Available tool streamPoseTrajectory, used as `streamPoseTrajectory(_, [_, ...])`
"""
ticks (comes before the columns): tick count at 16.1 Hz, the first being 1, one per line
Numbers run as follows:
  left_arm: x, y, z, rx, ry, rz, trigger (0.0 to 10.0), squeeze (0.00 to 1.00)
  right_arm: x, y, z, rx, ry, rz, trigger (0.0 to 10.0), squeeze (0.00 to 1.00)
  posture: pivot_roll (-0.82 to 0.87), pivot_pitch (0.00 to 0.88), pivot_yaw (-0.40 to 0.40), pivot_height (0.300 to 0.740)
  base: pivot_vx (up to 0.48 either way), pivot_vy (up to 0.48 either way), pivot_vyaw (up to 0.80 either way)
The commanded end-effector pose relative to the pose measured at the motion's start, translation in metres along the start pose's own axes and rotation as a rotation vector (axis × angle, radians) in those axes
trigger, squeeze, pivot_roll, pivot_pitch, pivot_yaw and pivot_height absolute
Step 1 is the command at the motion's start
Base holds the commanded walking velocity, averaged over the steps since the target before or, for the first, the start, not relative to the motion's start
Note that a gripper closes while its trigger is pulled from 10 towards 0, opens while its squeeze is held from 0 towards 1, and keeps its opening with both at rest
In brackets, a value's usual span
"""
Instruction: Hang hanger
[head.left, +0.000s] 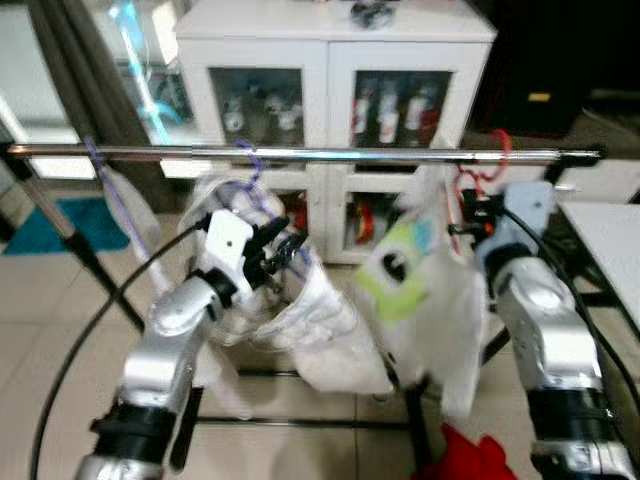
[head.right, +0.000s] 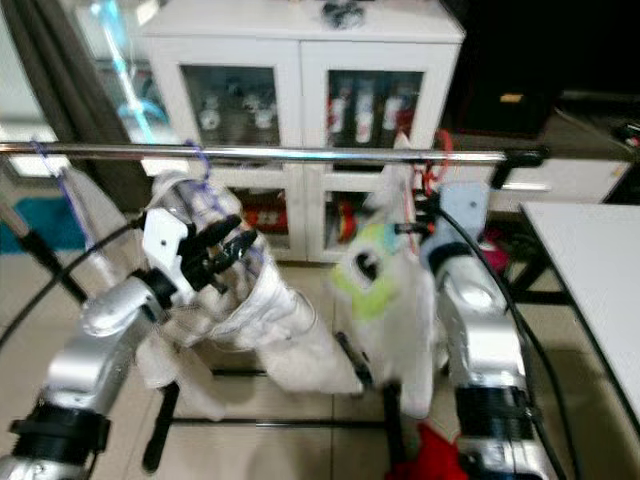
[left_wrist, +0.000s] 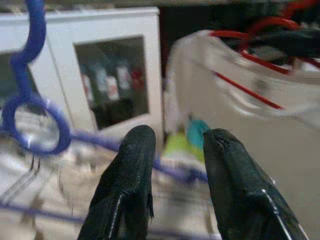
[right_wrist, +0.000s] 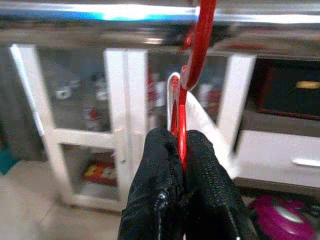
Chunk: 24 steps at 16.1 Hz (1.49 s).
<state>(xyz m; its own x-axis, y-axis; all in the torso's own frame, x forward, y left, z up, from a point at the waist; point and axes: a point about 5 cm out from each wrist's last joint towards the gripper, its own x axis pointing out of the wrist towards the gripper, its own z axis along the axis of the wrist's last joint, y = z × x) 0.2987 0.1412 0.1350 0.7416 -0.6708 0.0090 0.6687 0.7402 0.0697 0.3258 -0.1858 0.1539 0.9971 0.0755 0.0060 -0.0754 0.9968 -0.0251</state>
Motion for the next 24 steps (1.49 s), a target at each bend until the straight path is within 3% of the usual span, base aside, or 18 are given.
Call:
streamPoseTrajectory(1, [0.005, -0.006, 0.010, 0.017, -0.015, -0.094, 10.0, 0.00, 0.006, -0.003, 0.008, -0.004, -0.028, -0.004, 10.0, 0.00, -0.14, 0.000, 0.035, 0.740, 0.000, 0.000, 0.00])
streamPoseTrajectory(4, [0.008, -0.009, 0.014, 0.018, -0.021, -0.144, 10.0, 0.00, 0.019, -0.004, 0.007, -0.014, 0.014, -0.006, 10.0, 0.00, -0.14, 0.000, 0.041, 0.740, 0.000, 0.000, 0.00])
streamPoseTrajectory(6, [0.011, -0.012, 0.018, 0.011, -0.019, -0.195, 10.0, 0.00, 0.040, -0.006, 0.005, -0.013, 0.108, -0.015, 10.0, 0.00, -0.14, 0.000, 0.045, 0.740, 0.000, 0.000, 0.00])
streamPoseTrajectory(9, [0.010, -0.014, 0.021, -0.004, -0.015, -0.253, 10.0, 0.00, 0.053, -0.013, 0.003, 0.004, 0.179, -0.047, 10.0, 0.00, -0.13, 0.000, 0.044, 0.740, 0.000, 0.000, 0.00])
streamPoseTrajectory(12, [0.008, -0.019, 0.023, -0.023, -0.003, -0.326, 10.0, 0.00, 0.058, -0.016, -0.006, -0.009, 0.278, -0.054, 10.0, 0.00, -0.13, 0.000, 0.042, 0.740, 0.000, 0.000, 0.00])
streamPoseTrajectory(15, [0.007, -0.019, 0.021, -0.018, 0.010, -0.325, 10.0, 0.00, 0.056, -0.015, -0.018, 0.003, 0.333, -0.037, 10.0, 0.00, -0.14, 0.000, 0.042, 0.740, 0.000, 0.000, 0.00])
streamPoseTrajectory(17, [0.006, -0.019, 0.020, -0.019, 0.016, -0.319, 10.0, 0.00, 0.053, -0.018, -0.022, 0.006, 0.332, -0.034, 10.0, 0.83, -0.14, 0.000, 0.044, 0.740, 0.000, 0.000, 0.00])
streamPoseTrajectory(18, [0.006, -0.018, 0.019, -0.022, 0.019, -0.318, 10.0, 0.00, 0.052, -0.020, -0.023, 0.006, 0.326, -0.029, 10.0, 0.95, -0.14, 0.000, 0.044, 0.740, 0.000, 0.000, 0.00])
streamPoseTrajectory(19, [0.005, -0.018, 0.019, -0.024, 0.020, -0.316, 10.0, 0.00, 0.050, -0.023, -0.023, 0.003, 0.317, -0.026, 10.0, 1.00, -0.14, 0.000, 0.045, 0.740, 0.000, 0.000, 0.00])
streamPoseTrajectory(24, [0.002, -0.015, 0.016, -0.026, 0.024, -0.267, 10.0, 0.00, 0.033, -0.029, -0.011, 0.019, 0.175, 0.036, 10.0, 1.00, -0.14, 0.000, 0.050, 0.740, 0.000, 0.000, 0.00])
